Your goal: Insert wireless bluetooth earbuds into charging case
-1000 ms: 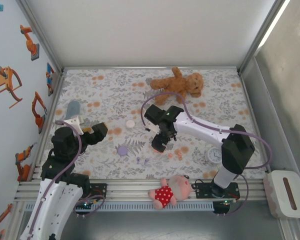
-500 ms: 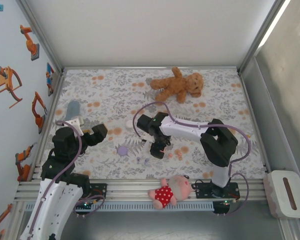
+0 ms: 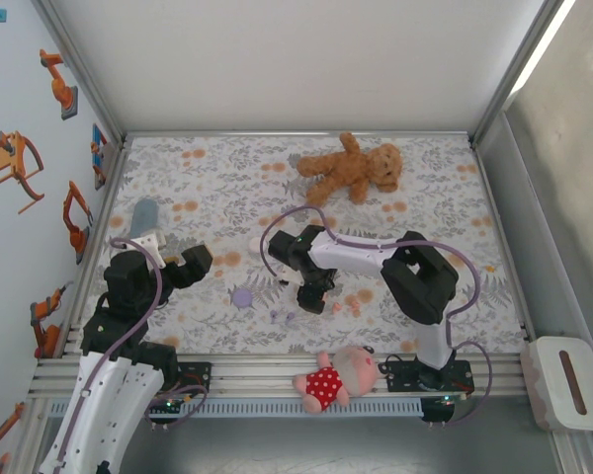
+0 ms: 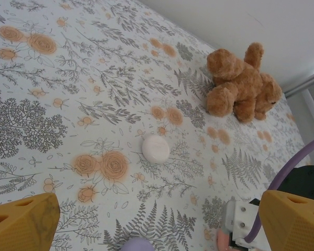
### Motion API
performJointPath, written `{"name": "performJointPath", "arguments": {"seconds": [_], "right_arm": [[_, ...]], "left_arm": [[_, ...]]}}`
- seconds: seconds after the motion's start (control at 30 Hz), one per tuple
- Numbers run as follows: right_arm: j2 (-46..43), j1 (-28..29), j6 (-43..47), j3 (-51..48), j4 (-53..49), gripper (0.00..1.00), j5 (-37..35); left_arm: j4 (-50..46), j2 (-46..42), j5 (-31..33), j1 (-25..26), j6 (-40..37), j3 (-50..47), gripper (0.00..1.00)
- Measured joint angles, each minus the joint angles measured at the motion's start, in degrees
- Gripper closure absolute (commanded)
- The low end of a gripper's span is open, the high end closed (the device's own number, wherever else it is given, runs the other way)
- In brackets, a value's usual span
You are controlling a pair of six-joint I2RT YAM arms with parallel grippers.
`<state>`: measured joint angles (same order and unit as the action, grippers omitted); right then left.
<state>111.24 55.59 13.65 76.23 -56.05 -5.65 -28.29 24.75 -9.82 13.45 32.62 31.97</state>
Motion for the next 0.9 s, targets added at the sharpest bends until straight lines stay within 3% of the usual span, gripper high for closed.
{"name": "performJointPath", "arguments": {"seconds": [0.67, 0.9], "right_arm": [[2.1, 0.1, 0.4, 0.0, 0.4, 0.46, 1.3], [1.9, 0.2, 0.6, 0.0, 0.4, 0.58, 1.7]], "left_arm": [[0.2, 1.6, -0.1, 0.0, 0.0, 0.0, 0.04], [0.4, 1.7, -0.3, 0.0, 0.0, 0.0, 0.04]]}}
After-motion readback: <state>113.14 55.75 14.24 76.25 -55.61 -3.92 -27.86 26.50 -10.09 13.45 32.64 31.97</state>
